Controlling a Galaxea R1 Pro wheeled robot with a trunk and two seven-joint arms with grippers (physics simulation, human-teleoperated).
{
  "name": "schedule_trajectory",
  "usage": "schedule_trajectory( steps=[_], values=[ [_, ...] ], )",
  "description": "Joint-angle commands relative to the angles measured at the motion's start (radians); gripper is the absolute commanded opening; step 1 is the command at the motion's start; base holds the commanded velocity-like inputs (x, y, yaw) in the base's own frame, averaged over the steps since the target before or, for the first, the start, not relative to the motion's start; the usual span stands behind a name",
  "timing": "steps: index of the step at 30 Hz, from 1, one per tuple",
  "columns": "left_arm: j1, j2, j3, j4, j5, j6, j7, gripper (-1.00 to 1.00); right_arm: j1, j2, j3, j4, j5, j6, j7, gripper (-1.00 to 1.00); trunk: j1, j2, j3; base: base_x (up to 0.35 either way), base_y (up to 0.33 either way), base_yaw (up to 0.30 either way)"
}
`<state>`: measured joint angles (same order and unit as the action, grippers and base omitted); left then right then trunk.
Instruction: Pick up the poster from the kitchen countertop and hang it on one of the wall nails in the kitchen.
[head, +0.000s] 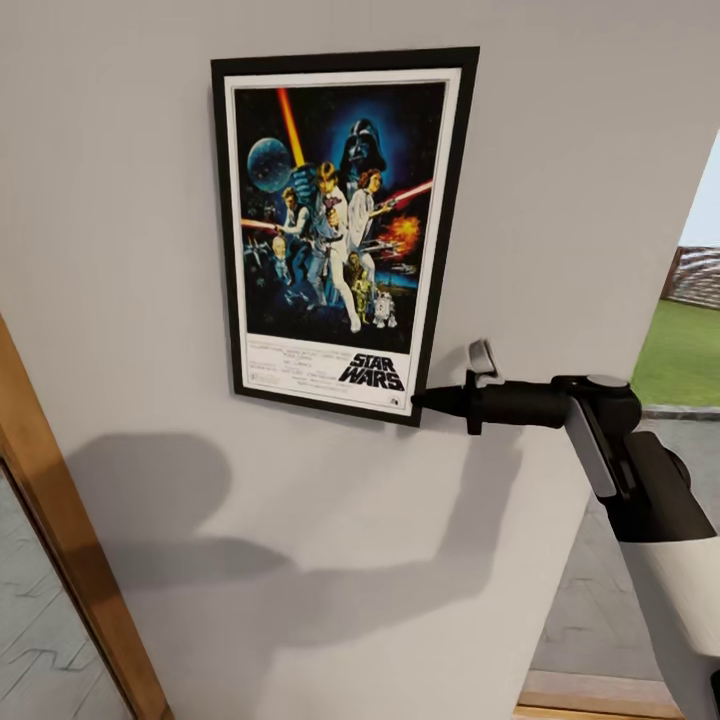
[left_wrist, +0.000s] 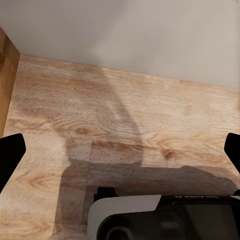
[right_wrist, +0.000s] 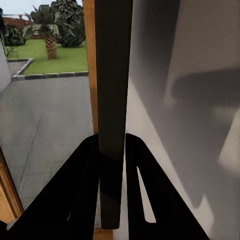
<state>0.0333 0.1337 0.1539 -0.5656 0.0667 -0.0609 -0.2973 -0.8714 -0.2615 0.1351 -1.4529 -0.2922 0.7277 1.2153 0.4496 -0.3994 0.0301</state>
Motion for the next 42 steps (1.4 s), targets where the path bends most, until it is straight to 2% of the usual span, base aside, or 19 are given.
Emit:
schedule_trajectory(
  steps=[1, 10, 19, 42],
  values=[
    [0.000, 0.000, 0.003, 0.000, 0.007, 0.001, -0.006, 1.00, 0.002, -0.001, 0.002, 0.000, -0.008, 0.005, -0.001, -1.00, 0.000, -0.001, 0.000, 0.000, 0.000, 0.000],
    [0.000, 0.000, 0.003, 0.000, 0.007, 0.001, -0.006, 1.00, 0.032, -0.001, 0.003, 0.000, -0.007, -0.003, -0.001, -1.00, 0.000, -0.001, 0.000, 0.000, 0.000, 0.000],
    [0.000, 0.000, 0.003, 0.000, 0.007, 0.001, -0.006, 1.00, 0.054, -0.001, 0.003, 0.000, -0.007, -0.050, 0.009, -1.00, 0.000, -0.001, 0.000, 0.000, 0.000, 0.000],
    [0.000, 0.000, 0.003, 0.000, 0.007, 0.001, -0.006, 1.00, 0.084, -0.001, 0.003, -0.007, -0.007, -0.060, 0.012, -1.00, 0.000, -0.001, 0.000, 0.000, 0.000, 0.000]
  ],
)
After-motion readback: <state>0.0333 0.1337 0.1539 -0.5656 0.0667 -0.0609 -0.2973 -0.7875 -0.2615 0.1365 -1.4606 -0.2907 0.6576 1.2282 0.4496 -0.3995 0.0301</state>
